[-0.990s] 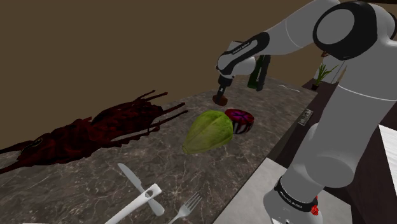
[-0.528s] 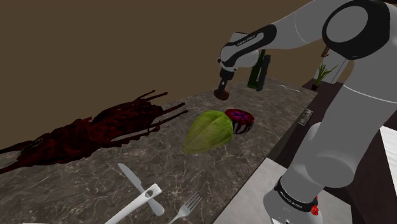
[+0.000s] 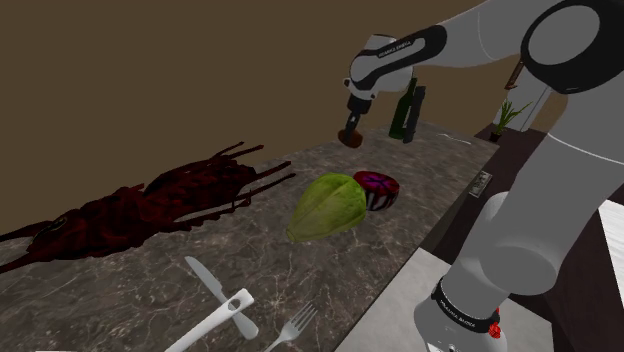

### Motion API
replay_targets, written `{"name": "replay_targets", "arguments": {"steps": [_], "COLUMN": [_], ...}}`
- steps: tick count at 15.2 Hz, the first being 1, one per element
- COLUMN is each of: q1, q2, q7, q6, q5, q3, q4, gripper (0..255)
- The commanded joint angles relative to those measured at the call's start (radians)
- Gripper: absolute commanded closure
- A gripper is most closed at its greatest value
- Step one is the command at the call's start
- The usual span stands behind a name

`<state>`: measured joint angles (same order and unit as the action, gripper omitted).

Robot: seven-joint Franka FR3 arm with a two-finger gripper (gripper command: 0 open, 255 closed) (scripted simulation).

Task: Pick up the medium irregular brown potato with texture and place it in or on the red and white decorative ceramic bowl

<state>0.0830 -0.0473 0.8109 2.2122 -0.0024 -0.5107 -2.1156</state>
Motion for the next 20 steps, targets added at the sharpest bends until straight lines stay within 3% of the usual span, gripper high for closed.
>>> {"name": "replay_targets", "arguments": {"steps": [1,10,15,20], "q1": [0.0,0.002,-0.005,-0.035], "q2": [-0.011,-0.044,-0.263,-0.475], "q7": [-0.005,-0.019,-0.127,-0.215], "q6": [-0.027,-0.14,-0.139,-0.175], "q5": [-0.007,-0.025,-0.136,-0.2], "q3": [0.001,0.007,0.065,0.138], "q4": [0.017,0.101,-0.104,-0.281], "gripper": [255,255,255,255]}}
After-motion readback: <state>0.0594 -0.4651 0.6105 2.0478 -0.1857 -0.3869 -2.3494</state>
